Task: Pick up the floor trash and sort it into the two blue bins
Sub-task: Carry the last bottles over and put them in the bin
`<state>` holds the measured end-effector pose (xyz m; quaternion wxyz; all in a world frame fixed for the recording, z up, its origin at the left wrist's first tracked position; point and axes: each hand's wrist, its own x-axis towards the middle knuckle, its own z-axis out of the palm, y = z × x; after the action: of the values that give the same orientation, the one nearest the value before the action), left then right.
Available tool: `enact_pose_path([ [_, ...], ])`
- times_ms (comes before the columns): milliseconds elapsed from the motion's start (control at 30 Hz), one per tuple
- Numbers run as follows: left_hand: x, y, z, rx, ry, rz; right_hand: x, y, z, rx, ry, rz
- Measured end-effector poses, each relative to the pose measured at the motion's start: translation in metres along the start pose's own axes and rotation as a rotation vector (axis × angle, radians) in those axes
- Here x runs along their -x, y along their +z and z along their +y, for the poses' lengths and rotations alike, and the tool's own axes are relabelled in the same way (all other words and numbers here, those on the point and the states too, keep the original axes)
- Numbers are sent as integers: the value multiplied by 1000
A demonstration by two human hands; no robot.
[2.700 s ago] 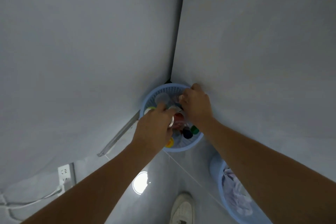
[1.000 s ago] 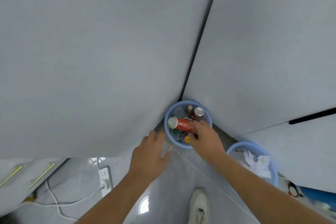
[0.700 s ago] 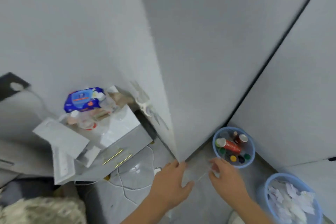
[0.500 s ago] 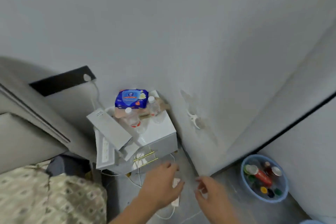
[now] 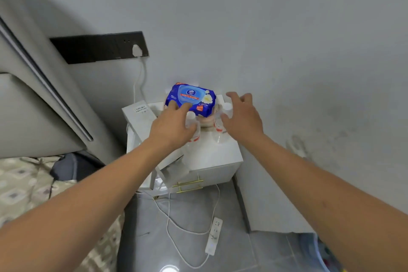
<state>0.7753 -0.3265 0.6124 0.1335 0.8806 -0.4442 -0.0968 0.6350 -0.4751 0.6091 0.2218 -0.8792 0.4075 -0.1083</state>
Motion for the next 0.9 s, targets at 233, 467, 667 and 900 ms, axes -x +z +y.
enact_pose_path([
  [233, -26, 37, -5, -13, 60, -82, -28, 36, 28, 120, -4, -99],
  [467, 6, 34, 3, 9, 158, -14, 17, 35, 37, 66, -48, 1],
  [667, 80, 17, 35, 43, 235, 14, 120, 11, 42, -60, -14, 62],
  [900, 176, 24, 95, 70, 341, -136, 284, -9, 90, -103, 129, 31],
])
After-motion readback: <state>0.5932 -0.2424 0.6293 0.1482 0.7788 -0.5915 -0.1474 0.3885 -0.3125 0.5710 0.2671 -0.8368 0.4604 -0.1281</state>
